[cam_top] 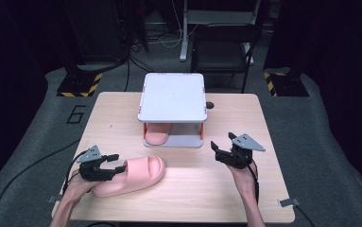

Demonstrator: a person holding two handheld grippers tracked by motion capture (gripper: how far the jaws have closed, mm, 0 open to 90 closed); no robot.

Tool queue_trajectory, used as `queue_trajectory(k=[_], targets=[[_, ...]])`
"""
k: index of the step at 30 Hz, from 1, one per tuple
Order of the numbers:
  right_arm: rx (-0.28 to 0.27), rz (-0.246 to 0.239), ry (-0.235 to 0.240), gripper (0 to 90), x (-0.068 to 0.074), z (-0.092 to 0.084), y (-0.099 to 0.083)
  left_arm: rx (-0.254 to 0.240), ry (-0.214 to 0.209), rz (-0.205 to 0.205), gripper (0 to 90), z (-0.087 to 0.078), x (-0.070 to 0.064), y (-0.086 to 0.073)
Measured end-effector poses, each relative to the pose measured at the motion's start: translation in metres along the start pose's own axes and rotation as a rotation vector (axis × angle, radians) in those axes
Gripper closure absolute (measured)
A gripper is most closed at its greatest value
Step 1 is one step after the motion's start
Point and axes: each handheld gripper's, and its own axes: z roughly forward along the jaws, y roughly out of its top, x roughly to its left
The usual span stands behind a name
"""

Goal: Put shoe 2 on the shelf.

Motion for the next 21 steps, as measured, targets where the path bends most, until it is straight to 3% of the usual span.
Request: queue_trajectory(k=[6,9,10,13,18,21], targets=[[-0.027,-0.016,0.035,23.1,0.004,0.017,0.031,0.091,0.003,0.016,48.3,0.013,-0.002,0.003],[-0.053,0.015,0.082,24.5,0.003,0.033,0.051,0.077,-0.007,0.027,54.2,0.015,-0.004,0.007],[-0.055,0.021,0.1,24.7,0.004,0.04,0.057,0.071,-0.004,0.008,57.5,0.016,-0.005,0.008],[-0.052,0.035,0.14,25.6,0.008,0.061,0.072,0.099,0.002,0.017,65.1,0.02,-0.003,0.013],[-0.005,0.01,0.154,25.8,0.013,0.094,0.084,0.134,-0.006,0.007,74.7,0.025,-0.003,0.016],[0.03,-0.038,0.154,25.8,0.016,0.105,0.084,0.13,-0.018,0.013,79.5,0.025,-0.002,0.016]])
